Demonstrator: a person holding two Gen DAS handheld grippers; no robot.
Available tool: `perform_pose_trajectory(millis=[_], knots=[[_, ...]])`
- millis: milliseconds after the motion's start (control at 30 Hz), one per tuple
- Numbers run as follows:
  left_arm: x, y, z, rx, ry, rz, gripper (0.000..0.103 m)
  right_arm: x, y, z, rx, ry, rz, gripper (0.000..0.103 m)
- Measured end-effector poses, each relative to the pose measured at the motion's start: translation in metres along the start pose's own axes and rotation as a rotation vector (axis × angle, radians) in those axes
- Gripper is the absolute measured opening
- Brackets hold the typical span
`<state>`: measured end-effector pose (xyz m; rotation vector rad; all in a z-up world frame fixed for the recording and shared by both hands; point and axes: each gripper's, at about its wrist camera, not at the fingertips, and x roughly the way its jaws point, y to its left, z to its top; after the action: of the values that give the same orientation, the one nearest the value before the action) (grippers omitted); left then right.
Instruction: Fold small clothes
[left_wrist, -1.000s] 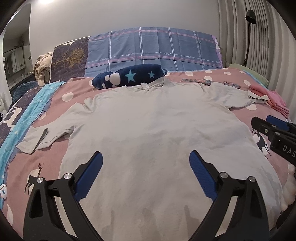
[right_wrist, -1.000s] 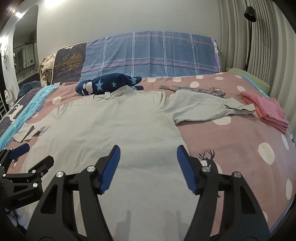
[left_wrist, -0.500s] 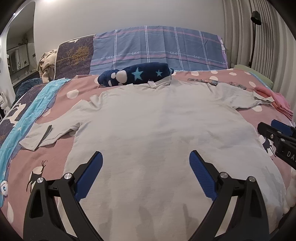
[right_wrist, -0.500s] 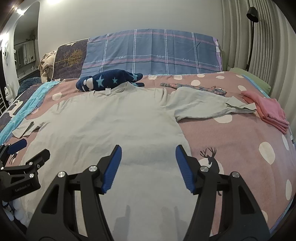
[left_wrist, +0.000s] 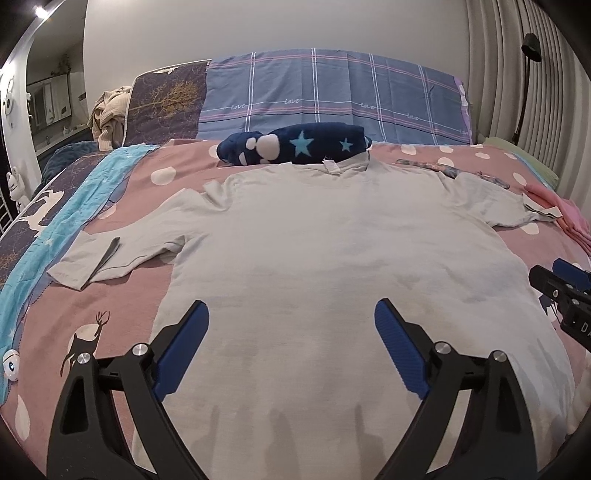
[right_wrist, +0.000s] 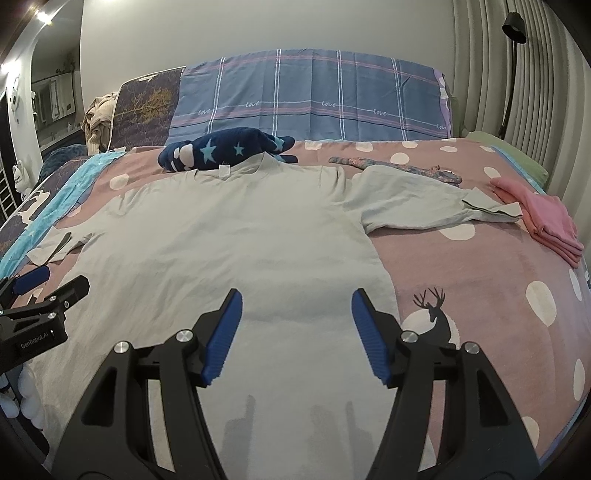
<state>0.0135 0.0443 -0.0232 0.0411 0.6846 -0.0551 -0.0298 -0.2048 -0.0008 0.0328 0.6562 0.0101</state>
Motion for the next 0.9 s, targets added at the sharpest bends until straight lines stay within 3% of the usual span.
perform_pose_trajectory(millis=[300,433,600,733,800,900], knots=[[0.006,0.008,0.0,-0.004,0.009,0.007,0.092,0.005,0.008,0.0,-0.017,0.02,0.002,0.067],[0.011,0.03,0.009,-0.001,0.004,0.055,0.085,0.007,0.012,0.001,-0.029,0.029,0.001,0.068],[0.041,0.108,0.033,-0.055,0.052,0.211,0.075,0.01,0.016,0.003,-0.041,0.035,-0.006,0.069],[0.08,0.192,0.05,-0.137,0.15,0.338,0.07,0.015,0.017,0.005,-0.043,0.046,-0.017,0.07],[0.101,0.227,0.056,-0.172,0.193,0.346,0.07,0.019,0.018,0.006,-0.047,0.055,-0.022,0.07],[0.123,0.257,0.06,-0.215,0.242,0.289,0.07,0.026,0.022,0.008,-0.055,0.066,-0.029,0.071]])
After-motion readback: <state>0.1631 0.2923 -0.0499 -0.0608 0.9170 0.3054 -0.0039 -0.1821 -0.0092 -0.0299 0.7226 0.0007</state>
